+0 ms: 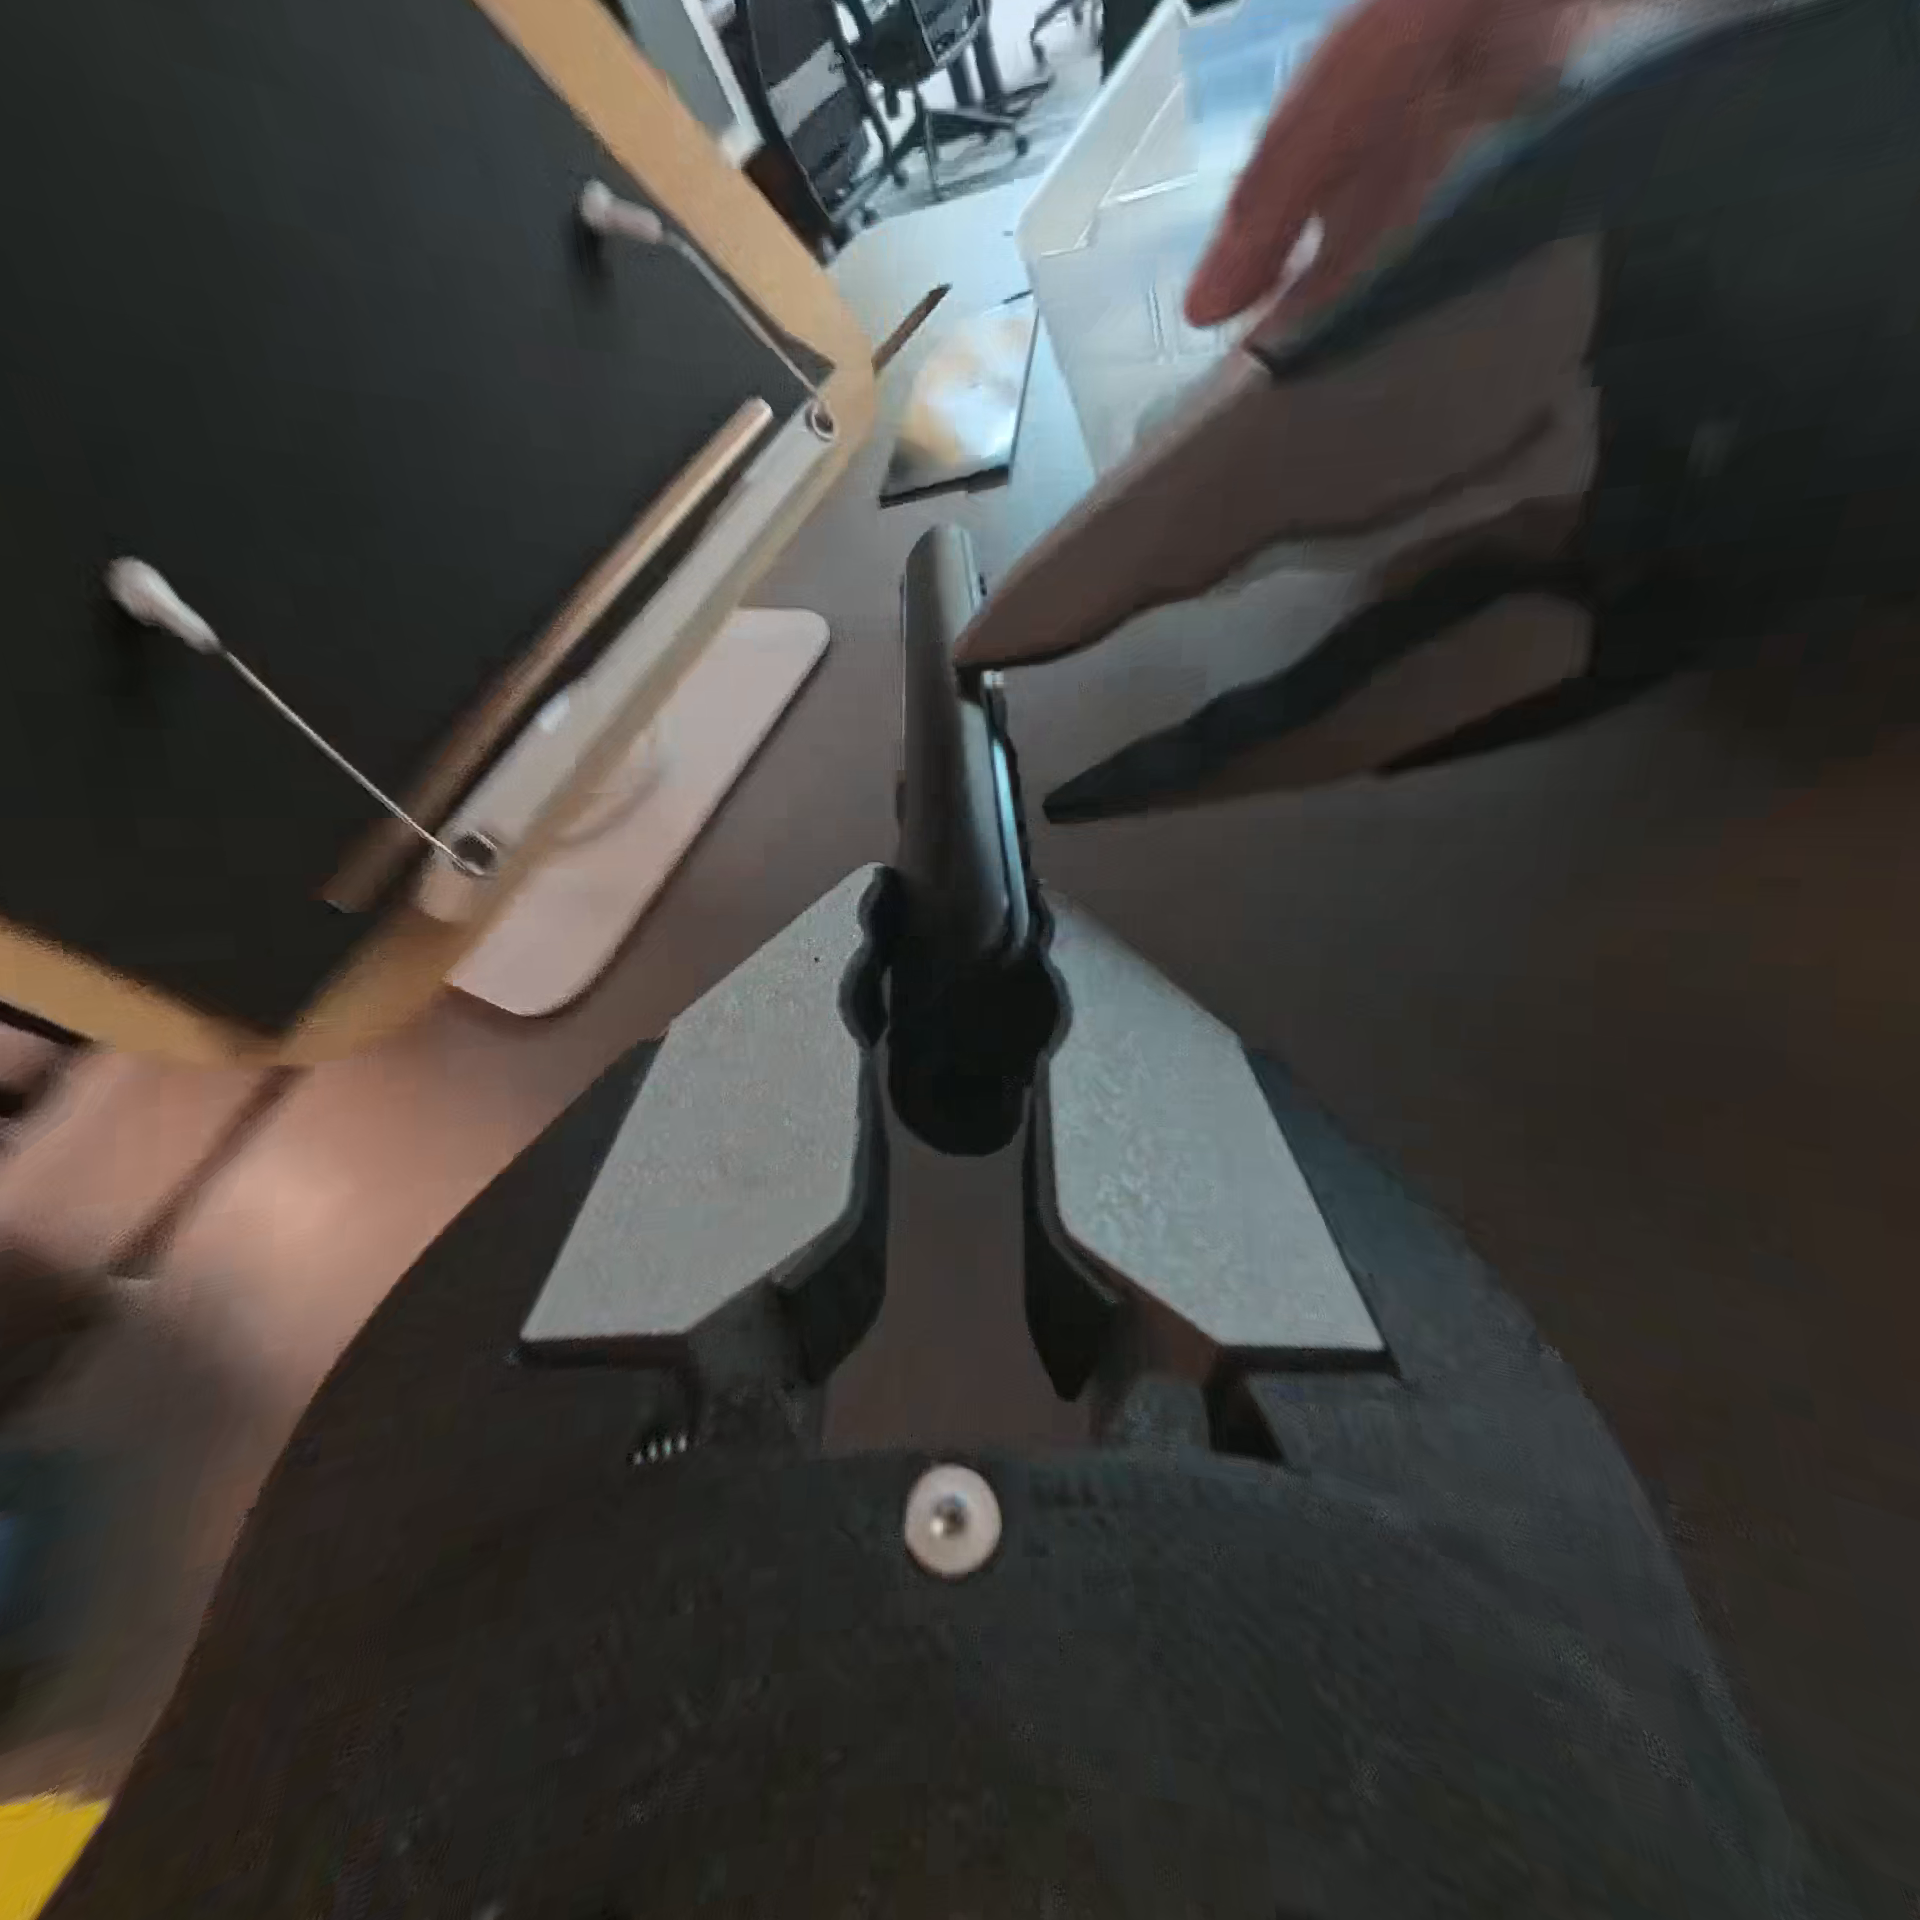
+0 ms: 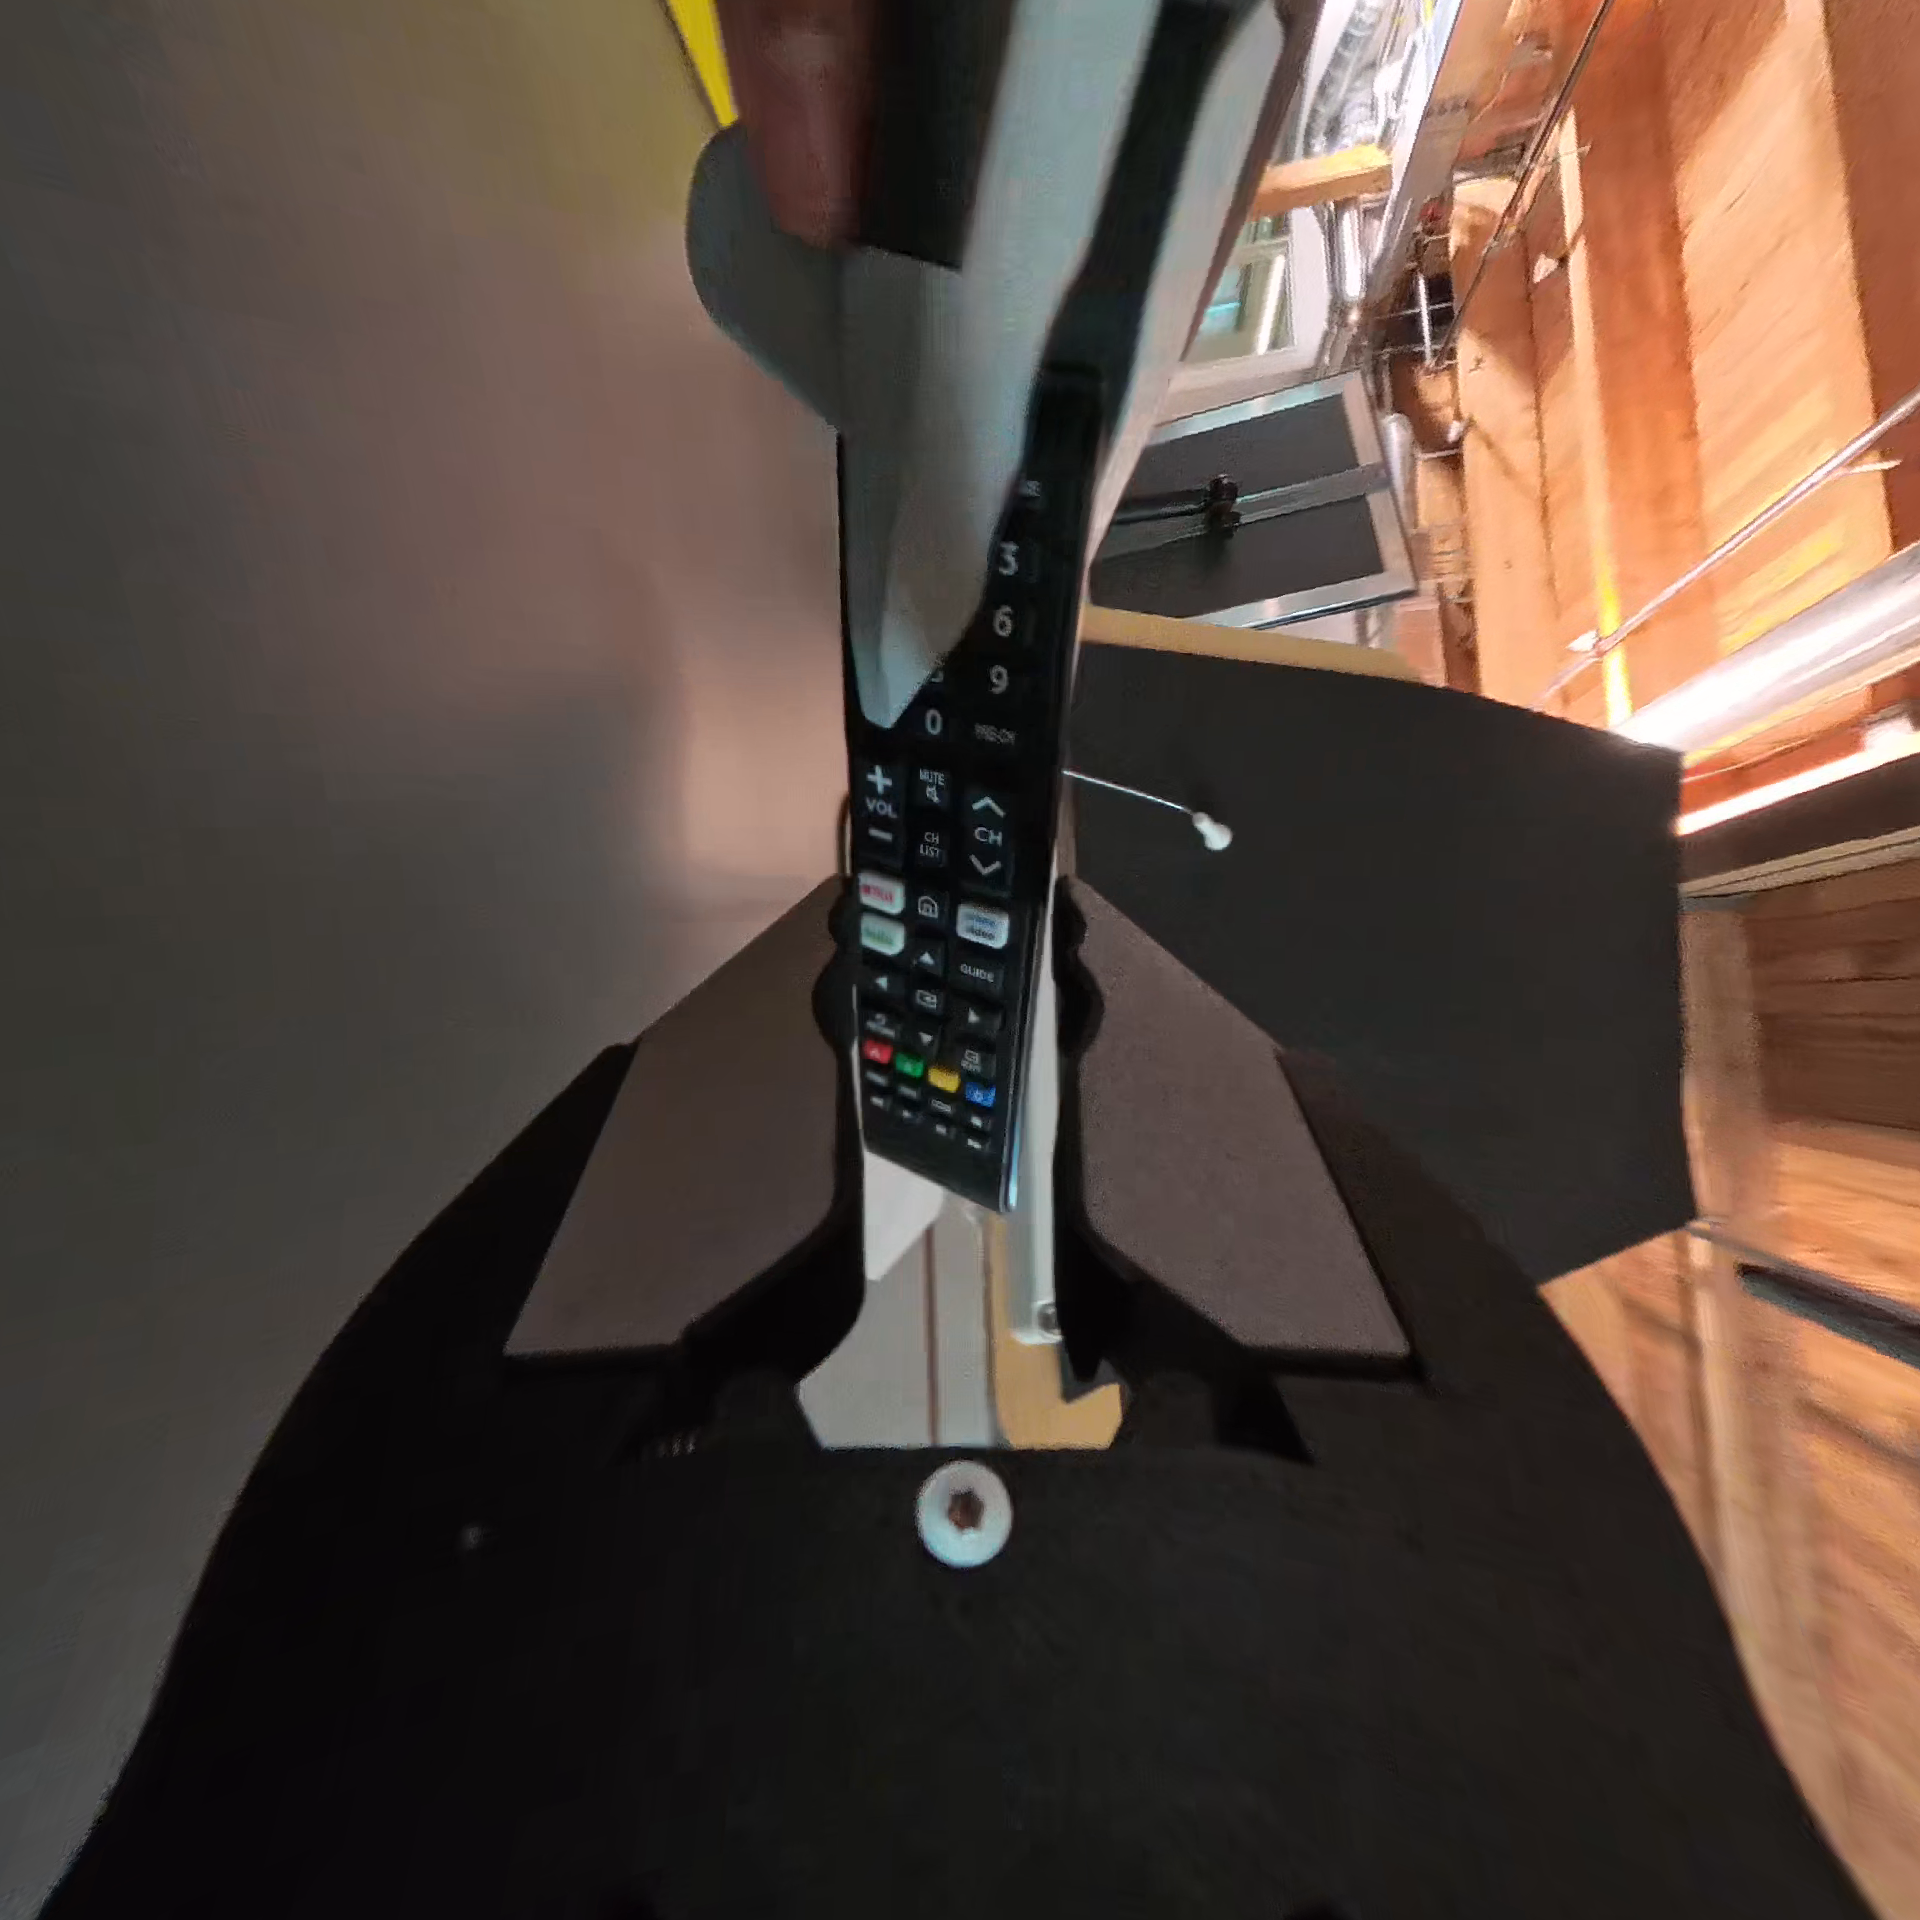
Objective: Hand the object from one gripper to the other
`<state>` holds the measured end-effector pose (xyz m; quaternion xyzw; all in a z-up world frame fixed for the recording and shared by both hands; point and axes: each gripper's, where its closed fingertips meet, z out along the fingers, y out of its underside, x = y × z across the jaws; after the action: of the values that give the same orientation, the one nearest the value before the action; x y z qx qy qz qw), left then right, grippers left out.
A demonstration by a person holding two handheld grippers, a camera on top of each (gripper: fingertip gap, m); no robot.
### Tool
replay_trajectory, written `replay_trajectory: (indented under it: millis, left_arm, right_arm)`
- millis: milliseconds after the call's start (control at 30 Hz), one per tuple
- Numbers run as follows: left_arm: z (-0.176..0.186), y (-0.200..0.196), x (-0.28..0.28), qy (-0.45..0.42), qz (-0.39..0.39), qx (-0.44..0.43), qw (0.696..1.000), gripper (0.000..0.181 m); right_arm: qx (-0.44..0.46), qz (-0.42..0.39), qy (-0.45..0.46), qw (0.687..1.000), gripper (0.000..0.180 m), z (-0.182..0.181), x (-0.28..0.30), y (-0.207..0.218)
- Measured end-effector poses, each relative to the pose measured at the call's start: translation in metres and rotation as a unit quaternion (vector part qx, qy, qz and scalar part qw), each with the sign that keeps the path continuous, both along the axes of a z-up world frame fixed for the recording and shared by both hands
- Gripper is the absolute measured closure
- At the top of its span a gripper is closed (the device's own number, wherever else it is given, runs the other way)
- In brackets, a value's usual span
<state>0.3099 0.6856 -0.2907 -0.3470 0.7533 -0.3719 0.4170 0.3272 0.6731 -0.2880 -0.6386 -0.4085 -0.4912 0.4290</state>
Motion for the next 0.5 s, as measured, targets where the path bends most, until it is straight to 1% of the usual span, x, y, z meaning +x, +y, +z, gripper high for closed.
replay_trajectory:
  millis: [33,67,100,133,167,200,233,267,300,333,400,467,500]
  left_arm:
    - [0.003,-0.003,-0.002,-0.021,-0.010,0.043,0.999,0.160]
    - [0.005,-0.008,-0.004,-0.042,-0.020,0.082,0.995,0.160]
    - [0.007,-0.011,-0.006,-0.060,-0.025,0.120,0.991,0.159]
    - [0.007,-0.016,-0.008,-0.074,-0.037,0.162,0.983,0.160]
    - [0.005,-0.021,-0.010,-0.087,-0.056,0.209,0.972,0.160]
    - [0.002,-0.024,-0.011,-0.099,-0.065,0.258,0.959,0.160]
    - [0.001,-0.025,-0.010,-0.111,-0.061,0.303,0.945,0.160]
    - [0.001,-0.025,-0.008,-0.122,-0.052,0.339,0.931,0.160]
    - [0.001,-0.026,-0.006,-0.128,-0.045,0.366,0.920,0.159]
    - [0.001,-0.026,-0.003,-0.136,-0.036,0.383,0.913,0.159]
    - [0.010,-0.023,0.001,-0.177,-0.007,0.384,0.906,0.157]
    - [0.032,-0.018,-0.001,-0.236,0.030,0.355,0.904,0.145]
    - [0.044,-0.014,-0.004,-0.260,0.046,0.339,0.903,0.145]
  right_arm:
    - [-0.005,0.007,0.020,1.000,0.141,-0.001,-0.001,-0.001]
    - [-0.011,0.016,0.037,0.999,0.132,-0.004,-0.003,-0.002]
    - [-0.010,0.020,0.045,0.999,0.129,-0.004,-0.004,-0.003]
    - [-0.008,0.017,0.049,0.999,0.135,-0.003,-0.002,-0.004]
    - [-0.010,0.011,0.054,0.998,0.146,-0.003,-0.001,-0.005]
    - [-0.014,0.007,0.060,0.998,0.142,-0.003,0.001,-0.006]
    - [-0.015,-0.001,0.062,0.998,0.142,-0.004,0.004,-0.006]
    - [-0.032,-0.006,0.059,0.998,0.155,-0.009,0.006,-0.007]
    - [-0.036,-0.013,0.054,0.998,0.156,-0.010,0.009,-0.006]
    - [-0.035,-0.024,0.054,0.998,0.157,-0.010,0.013,-0.006]
    - [-0.017,-0.051,0.074,0.996,0.157,-0.003,0.019,-0.005]
    - [0.006,-0.067,0.116,0.991,0.158,0.008,0.024,-0.005]
    - [0.018,-0.076,0.143,0.987,0.158,0.014,0.028,-0.007]
